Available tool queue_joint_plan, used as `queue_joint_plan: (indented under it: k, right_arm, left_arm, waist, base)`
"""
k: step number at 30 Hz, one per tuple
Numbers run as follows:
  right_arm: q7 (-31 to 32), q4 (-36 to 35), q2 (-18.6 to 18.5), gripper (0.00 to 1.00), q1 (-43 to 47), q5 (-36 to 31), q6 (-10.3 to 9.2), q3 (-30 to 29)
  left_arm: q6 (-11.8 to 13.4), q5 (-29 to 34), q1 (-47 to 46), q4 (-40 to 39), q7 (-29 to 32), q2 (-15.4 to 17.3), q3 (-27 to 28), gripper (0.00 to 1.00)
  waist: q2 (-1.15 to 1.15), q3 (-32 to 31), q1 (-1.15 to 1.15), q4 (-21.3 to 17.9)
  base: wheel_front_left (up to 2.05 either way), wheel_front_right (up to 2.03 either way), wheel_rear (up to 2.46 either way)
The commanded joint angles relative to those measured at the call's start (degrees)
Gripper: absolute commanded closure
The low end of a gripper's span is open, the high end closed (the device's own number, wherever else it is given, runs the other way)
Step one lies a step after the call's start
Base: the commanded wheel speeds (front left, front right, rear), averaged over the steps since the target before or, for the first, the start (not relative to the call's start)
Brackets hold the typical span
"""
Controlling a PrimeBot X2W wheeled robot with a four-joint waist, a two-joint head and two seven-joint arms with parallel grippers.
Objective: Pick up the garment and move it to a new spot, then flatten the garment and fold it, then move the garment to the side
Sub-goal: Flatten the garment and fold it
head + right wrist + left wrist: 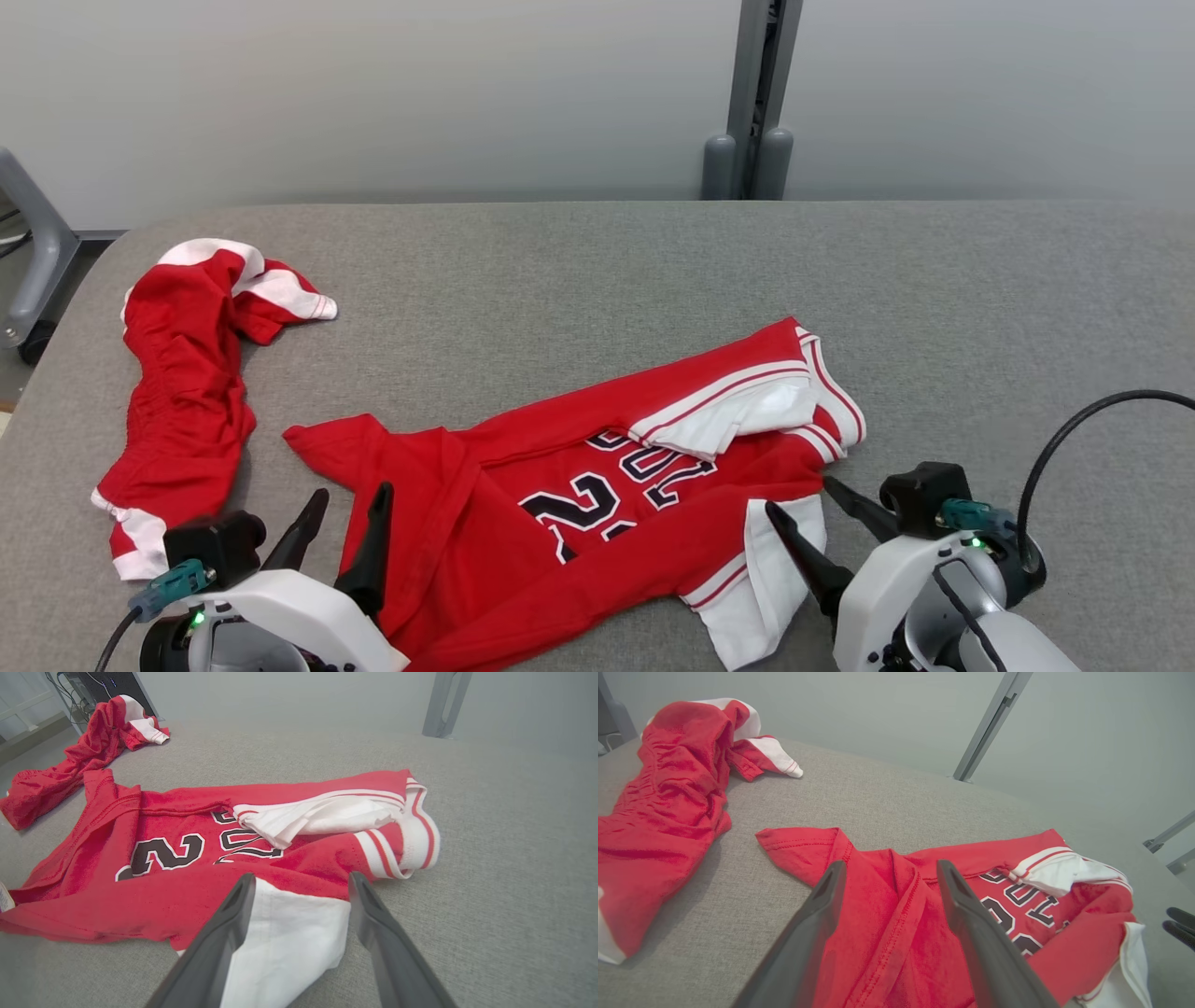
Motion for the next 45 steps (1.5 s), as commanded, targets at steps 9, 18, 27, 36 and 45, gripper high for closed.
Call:
queue_joint_plan:
  k: [9,18,27,36,45]
  right_arm:
    - [2.51,5.67,-2.52,0.0,-4.45,5.23,0.02,6.27]
    - [3.09,8.61,-2.71,0.86,-6.03,5.85,0.02,8.18]
    - [0.55,9.05,-2.32,1.0,-5.58,4.76,0.01,6.8]
    - [-0.8,3.68,-3.77,1.0,0.31,5.08,0.01,2.16]
    - [2.89,-2.25,-4.73,1.0,7.44,3.54,0.02,-3.2]
  left_arm:
    - [-0.4,-0.89,-0.48,1.21,-0.65,0.01,-0.02,0.0]
    - [-0.45,-1.1,-0.71,1.52,-0.84,0.12,-0.1,0.0]
    - [-0.14,-1.25,-0.49,1.5,-0.81,0.49,0.01,0.0]
    - [0.07,-1.47,0.47,1.26,-0.46,1.11,-0.12,0.0]
    - [0.52,-1.38,0.54,0.8,0.03,1.66,-0.29,0.0]
  waist:
    - [0.0,-0.21,0.0,3.66]
    - [0.0,0.19,0.0,4.68]
    - [0.0,0.0,0.0,4.17]
    - [0.0,-0.64,0.0,2.13]
    - [0.0,-0.67,0.0,-1.45]
  base:
    - [0.0,0.0,0.0]
    - [0.0,0.0,0.0]
    - [0.0,0.0,0.0]
    - [0.0,0.0,0.0]
    - [0.0,0.0,0.0]
